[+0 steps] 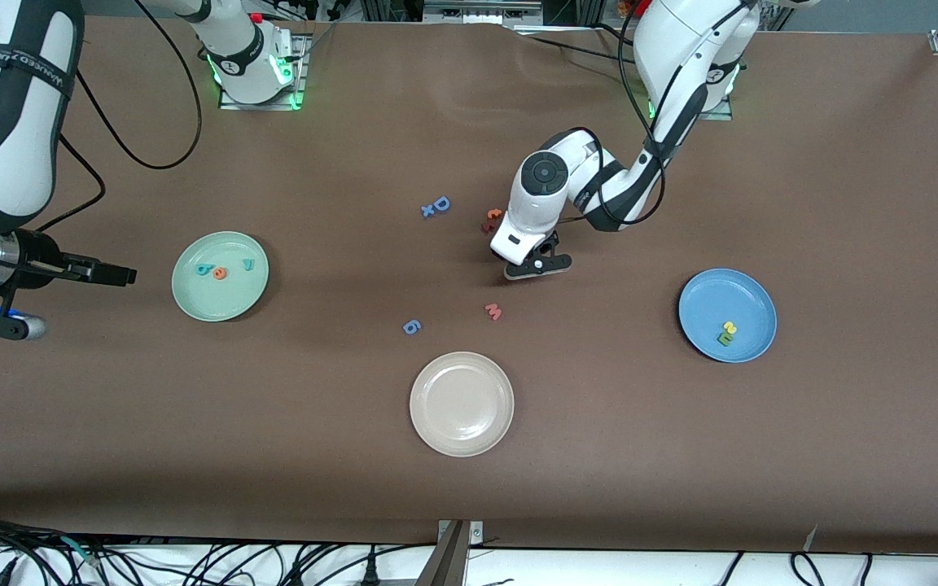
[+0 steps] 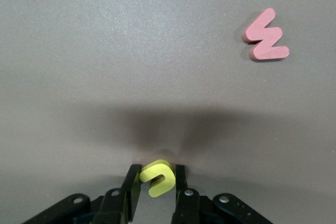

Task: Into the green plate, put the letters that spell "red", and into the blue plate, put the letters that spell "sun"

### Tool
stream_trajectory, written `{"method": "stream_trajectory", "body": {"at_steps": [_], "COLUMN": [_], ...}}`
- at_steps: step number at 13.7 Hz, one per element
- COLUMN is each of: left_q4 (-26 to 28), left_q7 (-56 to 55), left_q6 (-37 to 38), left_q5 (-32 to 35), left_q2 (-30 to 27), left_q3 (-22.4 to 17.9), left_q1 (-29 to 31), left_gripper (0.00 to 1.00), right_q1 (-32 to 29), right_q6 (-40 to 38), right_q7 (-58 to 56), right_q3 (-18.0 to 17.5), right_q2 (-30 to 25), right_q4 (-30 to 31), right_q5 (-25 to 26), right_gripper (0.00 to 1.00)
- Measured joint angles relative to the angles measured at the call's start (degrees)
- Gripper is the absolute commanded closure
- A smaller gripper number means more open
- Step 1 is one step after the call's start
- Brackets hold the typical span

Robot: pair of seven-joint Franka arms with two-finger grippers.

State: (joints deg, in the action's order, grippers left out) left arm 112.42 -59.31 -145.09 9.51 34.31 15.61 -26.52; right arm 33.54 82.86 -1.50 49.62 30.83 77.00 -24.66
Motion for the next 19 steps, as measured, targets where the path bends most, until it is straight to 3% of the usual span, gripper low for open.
{"method": "stream_trajectory", "body": {"at_steps": [2, 6, 7, 10, 15, 19], "left_q4": [0.0, -0.1, -0.1, -0.4, -4.9, -7.5], "left_q7": [0.0, 0.0, 0.0, 0.1, 3.0, 8.1], "left_q6": [0.0, 0.0, 0.0, 0.2, 8.0, 12.0], "left_q5": [0.0, 0.0, 0.0, 0.0, 0.3, 0.5], "left_q2": [0.0, 0.0, 0.0, 0.0, -0.2, -1.0], "left_q3": [-0.1, -0.2, -0.3, -0.7, -0.9, -1.1], "left_q1": [0.0, 0.0, 0.0, 0.1, 0.9, 2.6], "left_gripper": [0.88, 0.88, 0.88, 0.88, 0.88, 0.88], "right_q1": [-5.9, -21.0, -23.9, -30.1, -38.1, -38.4], "right_q6": [-1.0, -0.7, -0.6, 2.3, 13.0, 13.7], "right_q7": [3.6, 8.8, 9.4, 9.7, 10.3, 11.1], "right_q3": [-8.1, -31.9, -36.1, -42.2, -53.6, -54.6], "right_q2": [-0.5, -4.3, -5.3, -8.6, -15.8, -16.8], "right_q4": [-3.6, -5.7, -5.7, -2.8, 10.8, 11.9], "right_q5": [2.7, 16.0, 18.0, 19.2, 25.0, 25.5], "right_gripper": [0.00, 0.00, 0.00, 0.00, 0.00, 0.00]}}
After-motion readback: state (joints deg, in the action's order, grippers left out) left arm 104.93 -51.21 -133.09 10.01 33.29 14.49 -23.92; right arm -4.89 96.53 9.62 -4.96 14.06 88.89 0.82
